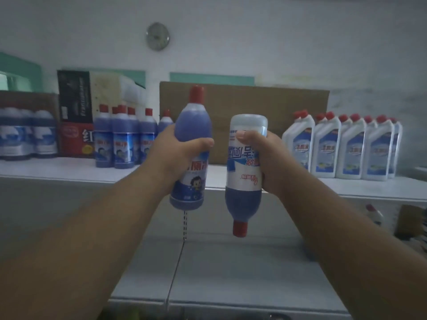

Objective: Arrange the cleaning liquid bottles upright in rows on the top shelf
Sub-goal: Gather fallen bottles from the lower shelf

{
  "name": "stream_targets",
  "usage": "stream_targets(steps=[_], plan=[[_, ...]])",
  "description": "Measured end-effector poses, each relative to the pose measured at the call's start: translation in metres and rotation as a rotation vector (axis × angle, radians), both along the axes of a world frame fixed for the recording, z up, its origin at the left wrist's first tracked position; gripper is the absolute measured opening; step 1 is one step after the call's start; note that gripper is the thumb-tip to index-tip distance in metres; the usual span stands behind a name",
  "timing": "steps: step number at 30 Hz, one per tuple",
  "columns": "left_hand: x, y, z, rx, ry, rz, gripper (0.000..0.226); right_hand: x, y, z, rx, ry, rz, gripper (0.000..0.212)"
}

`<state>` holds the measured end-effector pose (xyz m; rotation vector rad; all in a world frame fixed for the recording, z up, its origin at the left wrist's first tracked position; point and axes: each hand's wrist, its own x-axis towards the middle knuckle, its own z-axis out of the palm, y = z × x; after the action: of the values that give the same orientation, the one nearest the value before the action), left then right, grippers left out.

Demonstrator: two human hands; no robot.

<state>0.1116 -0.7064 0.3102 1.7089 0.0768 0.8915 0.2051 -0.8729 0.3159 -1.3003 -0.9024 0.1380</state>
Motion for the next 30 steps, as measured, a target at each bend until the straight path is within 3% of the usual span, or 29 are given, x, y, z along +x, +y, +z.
stream_targets(steps=[12, 18, 26, 30], plan=[[0.116, 0.113, 0.023, 0.029, 0.036, -0.016, 0.033, 0.074, 0.077, 0.029, 0.027, 0.031, -0.09, 0.043], [0.149, 0.125, 0.002, -0.001, 0.089, -0.042, 0.055, 0.094, 0.096, 0.027, 0.038, 0.051, -0.098, 0.046], [0.158, 0.133, 0.002, 0.003, 0.121, -0.069, 0.044, 0.107, 0.109, 0.036, -0.012, 0.076, -0.072, 0.047], [0.15, 0.137, 0.004, 0.06, 0.127, 0.012, 0.068, 0.107, 0.117, 0.034, 0.021, 0.11, -0.048, 0.05]])
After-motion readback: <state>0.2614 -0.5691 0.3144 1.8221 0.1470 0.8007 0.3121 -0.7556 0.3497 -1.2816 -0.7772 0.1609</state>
